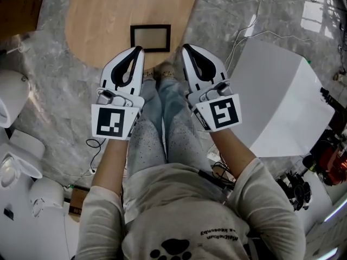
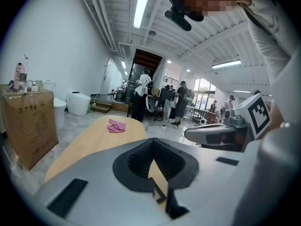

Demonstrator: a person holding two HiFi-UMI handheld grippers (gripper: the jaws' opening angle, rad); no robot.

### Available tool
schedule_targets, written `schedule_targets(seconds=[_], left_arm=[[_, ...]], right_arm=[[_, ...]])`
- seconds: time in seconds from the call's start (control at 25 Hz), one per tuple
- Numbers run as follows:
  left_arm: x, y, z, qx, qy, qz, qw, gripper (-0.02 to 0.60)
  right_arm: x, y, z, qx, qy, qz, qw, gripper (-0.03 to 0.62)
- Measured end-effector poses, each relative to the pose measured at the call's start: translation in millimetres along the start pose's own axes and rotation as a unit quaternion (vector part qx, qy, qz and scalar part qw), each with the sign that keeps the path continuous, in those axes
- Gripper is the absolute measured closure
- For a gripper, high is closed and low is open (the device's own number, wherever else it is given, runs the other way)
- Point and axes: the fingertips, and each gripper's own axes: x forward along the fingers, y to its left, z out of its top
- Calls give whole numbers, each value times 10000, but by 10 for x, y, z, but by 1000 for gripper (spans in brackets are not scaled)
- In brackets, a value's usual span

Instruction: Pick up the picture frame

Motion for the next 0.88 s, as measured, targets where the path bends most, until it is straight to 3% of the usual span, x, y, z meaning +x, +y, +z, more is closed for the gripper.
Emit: schedule_targets(seconds=[0.6, 0.88], left_arm=[[217, 205, -505, 92, 364, -110, 9992, 574], [304, 289, -744, -72, 493, -82, 9987, 574]], right_arm=[[281, -122, -500, 126, 271, -90, 9995, 586], [321, -177, -759, 77, 453, -108, 9989, 586]])
